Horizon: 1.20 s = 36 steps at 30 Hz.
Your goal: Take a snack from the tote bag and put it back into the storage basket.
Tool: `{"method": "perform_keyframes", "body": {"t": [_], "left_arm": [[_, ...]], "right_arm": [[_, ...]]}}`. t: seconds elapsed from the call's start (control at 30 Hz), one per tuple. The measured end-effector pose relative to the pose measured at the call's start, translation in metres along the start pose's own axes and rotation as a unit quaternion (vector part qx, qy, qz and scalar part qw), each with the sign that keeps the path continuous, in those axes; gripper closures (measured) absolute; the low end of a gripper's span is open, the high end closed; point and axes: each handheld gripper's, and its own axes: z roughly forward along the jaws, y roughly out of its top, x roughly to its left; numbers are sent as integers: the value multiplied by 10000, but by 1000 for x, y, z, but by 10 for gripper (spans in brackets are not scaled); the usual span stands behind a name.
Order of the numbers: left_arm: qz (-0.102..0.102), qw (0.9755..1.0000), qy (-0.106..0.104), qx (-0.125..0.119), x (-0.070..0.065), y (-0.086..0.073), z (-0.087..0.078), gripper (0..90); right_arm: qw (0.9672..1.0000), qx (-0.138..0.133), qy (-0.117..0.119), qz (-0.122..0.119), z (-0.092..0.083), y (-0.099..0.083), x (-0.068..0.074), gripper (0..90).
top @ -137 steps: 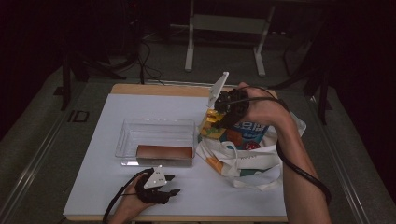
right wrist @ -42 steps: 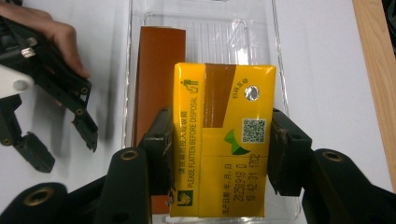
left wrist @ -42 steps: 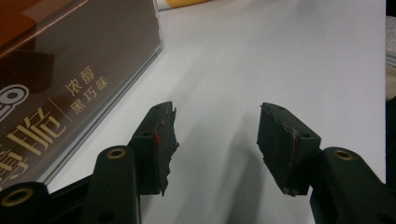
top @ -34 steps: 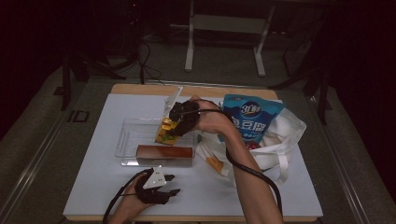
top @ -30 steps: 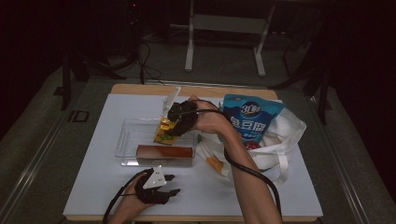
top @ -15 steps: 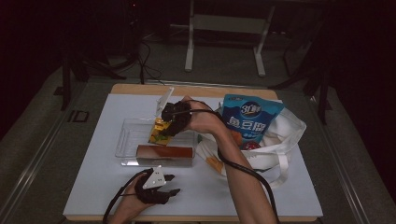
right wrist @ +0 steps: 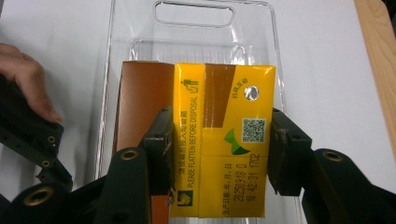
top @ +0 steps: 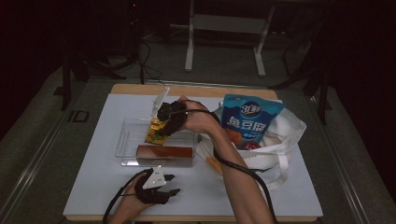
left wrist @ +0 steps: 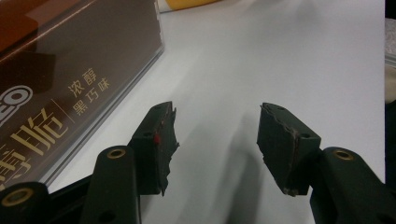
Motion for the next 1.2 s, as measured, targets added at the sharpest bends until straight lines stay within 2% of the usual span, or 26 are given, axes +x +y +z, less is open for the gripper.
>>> {"method": "perform_keyframes", "body": {"t": [0.27,0.43,0.83,1.2], "left_arm": [[15,10000,7,6,0,0,0,463],[7,10000,4,1,0,0,0,463],[-5,10000,0,-2,0,0,0,463],[-7,10000,-5,-16,0,0,0,463]], "right_arm": [[10000,65,40,-36,12,6,1,515],[10000,12,-7,-1,20,9,1,515],[9999,-117,-101,-42,26,16,4,515],[9998,-134,-64,-90,36,23,4,515]]}}
